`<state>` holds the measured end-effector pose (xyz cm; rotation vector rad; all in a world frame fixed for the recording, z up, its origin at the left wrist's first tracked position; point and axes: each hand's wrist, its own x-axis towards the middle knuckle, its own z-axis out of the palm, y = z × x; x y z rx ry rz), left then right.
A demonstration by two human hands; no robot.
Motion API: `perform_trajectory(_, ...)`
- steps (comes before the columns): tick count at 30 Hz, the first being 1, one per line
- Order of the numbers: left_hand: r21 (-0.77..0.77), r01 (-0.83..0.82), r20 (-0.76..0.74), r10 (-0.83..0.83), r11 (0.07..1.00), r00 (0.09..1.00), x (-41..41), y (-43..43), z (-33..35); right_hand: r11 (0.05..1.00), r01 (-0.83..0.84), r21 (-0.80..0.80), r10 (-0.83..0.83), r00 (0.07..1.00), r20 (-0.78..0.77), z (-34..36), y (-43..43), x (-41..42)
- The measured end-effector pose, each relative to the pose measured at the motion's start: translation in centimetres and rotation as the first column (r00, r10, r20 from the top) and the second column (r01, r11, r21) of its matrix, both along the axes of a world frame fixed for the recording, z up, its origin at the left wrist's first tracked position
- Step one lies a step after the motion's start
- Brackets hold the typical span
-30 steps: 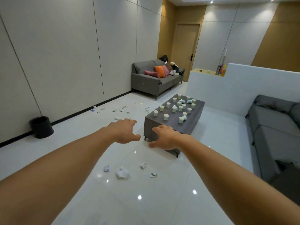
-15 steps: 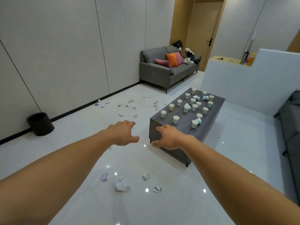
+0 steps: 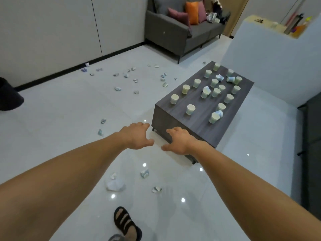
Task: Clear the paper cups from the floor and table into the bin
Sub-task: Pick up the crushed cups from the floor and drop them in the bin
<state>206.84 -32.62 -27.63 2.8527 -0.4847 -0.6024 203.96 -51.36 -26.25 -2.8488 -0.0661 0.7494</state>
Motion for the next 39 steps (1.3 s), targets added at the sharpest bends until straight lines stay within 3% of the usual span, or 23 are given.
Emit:
perform_trajectory(6,-0.010,-0.091,-0.143,0.088,0.996,0.986,6.4,0.3,-9.3,0.997,-0.018,0.080,0.031,0.987,-0.156,-10.1,0.3,8.8)
perform_trajectory(14,0.050,-0.260,-0.327,0.261,0.964,0.908,10.1,-0.4,-29.6,0.983,-0.098,0.154,0.149,0.921,-0.359,-32.8,-2.6,14.2)
perform_trajectory(22,0.086,-0.298,-0.541,0.296,0.951,0.788,6.5,-5.2,-53.9,0.981,-0.170,0.092,0.193,0.849,-0.492,-59.9,-7.7,9.6)
perform_trajectory(27,0.105,-0.305,-0.625,0.301,0.947,0.720,3.1,-6.8,-66.0,0.969,-0.248,0.013,0.219,0.830,-0.513,-73.5,-8.8,5.4)
perform_trajectory(34,0.065,-0.345,-0.656,0.300,0.937,0.693,0.1,-6.3,-75.9,0.935,-0.350,-0.059,0.311,0.887,-0.341,-83.8,-8.0,0.9)
perform_trajectory(39,0.019,-0.432,-0.676,0.330,0.902,0.659,-1.3,-6.2,-77.0,0.969,-0.248,0.006,0.238,0.923,-0.304,-84.7,-7.6,0.6)
